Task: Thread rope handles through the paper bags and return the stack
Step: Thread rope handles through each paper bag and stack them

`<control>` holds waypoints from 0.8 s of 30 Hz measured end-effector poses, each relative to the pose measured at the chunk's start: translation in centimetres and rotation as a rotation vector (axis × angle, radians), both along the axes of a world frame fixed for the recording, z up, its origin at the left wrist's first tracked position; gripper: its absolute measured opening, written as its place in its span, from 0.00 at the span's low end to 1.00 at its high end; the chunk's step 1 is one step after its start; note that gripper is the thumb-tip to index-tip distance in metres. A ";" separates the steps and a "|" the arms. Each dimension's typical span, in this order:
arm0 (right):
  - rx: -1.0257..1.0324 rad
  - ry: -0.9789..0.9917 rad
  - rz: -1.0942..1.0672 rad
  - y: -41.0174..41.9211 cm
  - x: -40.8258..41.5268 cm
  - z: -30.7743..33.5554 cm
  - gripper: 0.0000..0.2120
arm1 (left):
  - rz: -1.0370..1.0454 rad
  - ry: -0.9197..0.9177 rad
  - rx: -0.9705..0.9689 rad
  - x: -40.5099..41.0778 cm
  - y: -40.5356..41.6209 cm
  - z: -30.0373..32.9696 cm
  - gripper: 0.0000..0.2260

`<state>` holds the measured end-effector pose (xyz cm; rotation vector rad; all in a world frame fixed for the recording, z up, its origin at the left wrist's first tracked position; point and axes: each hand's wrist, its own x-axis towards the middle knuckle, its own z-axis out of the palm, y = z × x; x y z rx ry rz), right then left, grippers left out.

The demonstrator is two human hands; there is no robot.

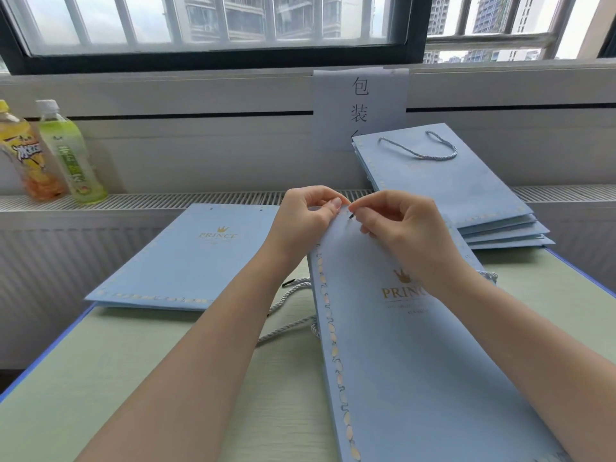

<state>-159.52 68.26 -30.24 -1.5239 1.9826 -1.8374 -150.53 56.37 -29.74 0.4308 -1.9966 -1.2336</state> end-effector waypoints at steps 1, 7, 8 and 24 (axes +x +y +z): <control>-0.003 -0.033 -0.001 0.0 0.0 0.1 0.07 | 0.001 0.000 -0.002 0.0 0.0 0.0 0.08; 0.008 -0.117 0.024 0.0 0.1 0.2 0.05 | 0.011 -0.002 -0.049 -0.1 0.0 -0.1 0.08; 0.008 -0.121 0.028 0.0 0.1 0.2 0.05 | 0.012 0.001 -0.054 -0.1 -0.1 -0.1 0.08; 0.104 0.089 -0.054 -0.2 0.1 -0.5 0.09 | 0.004 -0.005 -0.079 0.0 -0.1 -0.3 0.09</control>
